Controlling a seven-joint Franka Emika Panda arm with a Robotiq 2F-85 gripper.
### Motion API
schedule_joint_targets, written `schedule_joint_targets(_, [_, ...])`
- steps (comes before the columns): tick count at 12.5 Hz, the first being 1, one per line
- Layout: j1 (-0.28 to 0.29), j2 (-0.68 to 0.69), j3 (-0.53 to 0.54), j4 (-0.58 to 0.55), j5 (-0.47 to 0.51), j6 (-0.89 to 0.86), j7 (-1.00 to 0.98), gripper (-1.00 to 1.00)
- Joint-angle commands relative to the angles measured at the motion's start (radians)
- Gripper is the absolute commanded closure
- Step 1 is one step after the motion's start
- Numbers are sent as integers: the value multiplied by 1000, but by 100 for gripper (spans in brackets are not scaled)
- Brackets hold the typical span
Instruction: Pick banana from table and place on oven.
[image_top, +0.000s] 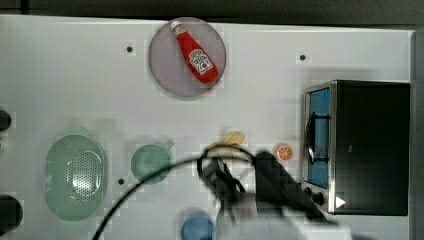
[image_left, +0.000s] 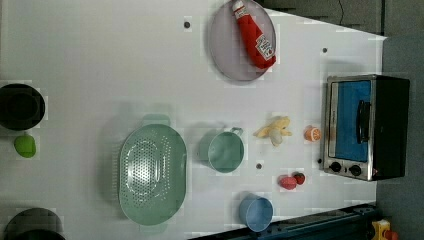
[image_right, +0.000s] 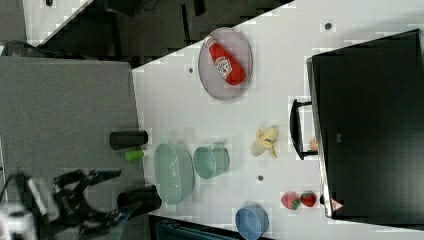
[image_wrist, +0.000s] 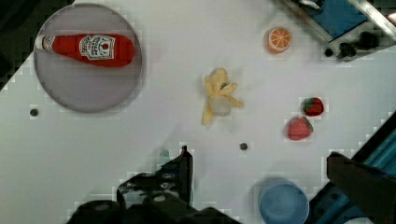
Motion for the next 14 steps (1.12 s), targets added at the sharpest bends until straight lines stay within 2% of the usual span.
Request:
schedule_joint_targets(1, [-2,222,-17,-56,-1,103,43,-100])
schedule_joint_targets(6, [0,459,-15,-87,-1,349,40,-100])
schedule_joint_targets(14, [1,659,-11,-346,-1,854,40,-100])
